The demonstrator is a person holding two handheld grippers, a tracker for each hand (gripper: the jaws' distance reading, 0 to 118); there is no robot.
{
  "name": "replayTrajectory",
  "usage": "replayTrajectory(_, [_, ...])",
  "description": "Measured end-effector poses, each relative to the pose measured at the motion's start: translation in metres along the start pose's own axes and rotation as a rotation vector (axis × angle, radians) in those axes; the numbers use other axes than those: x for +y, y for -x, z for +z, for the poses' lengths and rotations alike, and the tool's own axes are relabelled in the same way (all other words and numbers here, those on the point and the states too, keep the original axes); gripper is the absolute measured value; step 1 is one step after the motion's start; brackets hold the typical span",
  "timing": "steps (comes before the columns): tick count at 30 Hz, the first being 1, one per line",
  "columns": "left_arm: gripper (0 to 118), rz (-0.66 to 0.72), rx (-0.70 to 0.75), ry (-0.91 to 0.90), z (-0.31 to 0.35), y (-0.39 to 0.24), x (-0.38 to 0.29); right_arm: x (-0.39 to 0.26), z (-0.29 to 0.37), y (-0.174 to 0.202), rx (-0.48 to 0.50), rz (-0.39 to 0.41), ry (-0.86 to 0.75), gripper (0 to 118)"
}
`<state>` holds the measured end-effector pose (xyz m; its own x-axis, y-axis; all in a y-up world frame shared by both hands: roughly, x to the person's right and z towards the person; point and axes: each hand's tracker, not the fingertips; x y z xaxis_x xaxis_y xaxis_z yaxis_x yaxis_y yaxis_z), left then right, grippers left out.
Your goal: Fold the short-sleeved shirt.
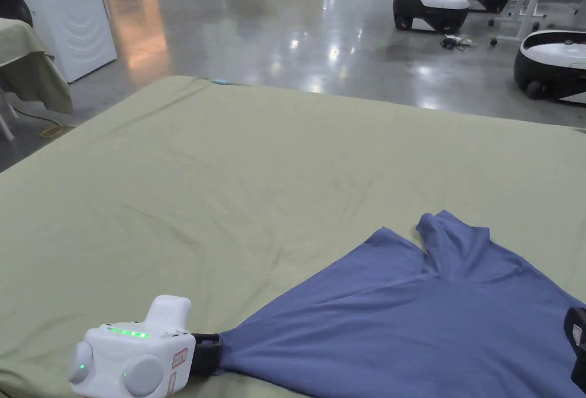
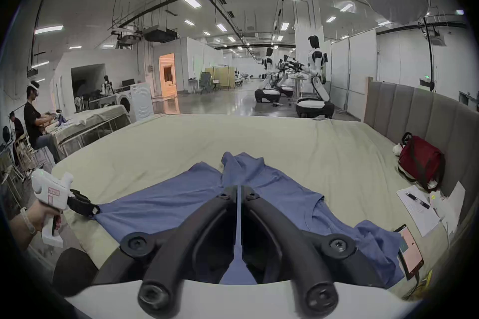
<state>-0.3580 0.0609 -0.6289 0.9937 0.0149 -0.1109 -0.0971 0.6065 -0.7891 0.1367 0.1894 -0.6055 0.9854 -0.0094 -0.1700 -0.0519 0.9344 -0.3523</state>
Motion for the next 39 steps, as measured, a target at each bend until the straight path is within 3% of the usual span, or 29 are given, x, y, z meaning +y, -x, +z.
replayTrajectory(3, [7,-0.055,0.013,-0.024,0.019,-0.01,-0.002,0.0,-0.002,-0.004,-0.015,-0.002,0.01,9])
replayTrajectory(14, [4,0.006,-0.09,-0.18,0.076,-0.02,0.008,0.012,-0.052,-0.033,-0.031,0.013,0.074,9])
replayTrajectory(22, [4,0.002,-0.152,-0.212,0.084,-0.025,0.014,0.039,-0.205,-0.087,0.028,0.143,0.38,9])
replayTrajectory(23, [4,0.006,-0.153,-0.207,0.081,-0.024,0.014,0.037,-0.236,-0.094,0.032,0.174,0.441,14])
replayTrajectory(24, [4,0.007,-0.141,-0.206,0.079,-0.024,0.013,0.038,-0.259,-0.097,0.065,0.17,0.504,26])
replayTrajectory(26, [4,0.009,-0.126,-0.187,0.071,-0.021,0.011,0.036,-0.3,-0.105,0.139,0.13,0.572,78])
replayTrajectory(27, [4,0.015,-0.126,-0.18,0.068,-0.019,0.01,0.035,-0.314,-0.106,0.141,0.138,0.587,97])
replayTrajectory(30, [4,0.02,-0.117,-0.161,0.063,-0.018,0.01,0.027,-0.346,-0.112,0.099,0.178,0.571,96])
replayTrajectory(34, [4,0.023,-0.115,-0.148,0.057,-0.018,0.012,0.008,-0.365,-0.12,0.079,0.157,0.643,95])
replayTrajectory(35, [4,0.021,-0.114,-0.146,0.056,-0.018,0.013,0.004,-0.363,-0.12,0.071,0.157,0.683,90])
replayTrajectory(38, [4,0.008,-0.111,-0.149,0.057,-0.019,0.017,0.009,-0.344,-0.109,0.084,0.119,0.614,9])
replayTrajectory(39, [4,0.008,-0.115,-0.149,0.057,-0.02,0.019,0.009,-0.338,-0.104,0.096,0.135,0.595,9])
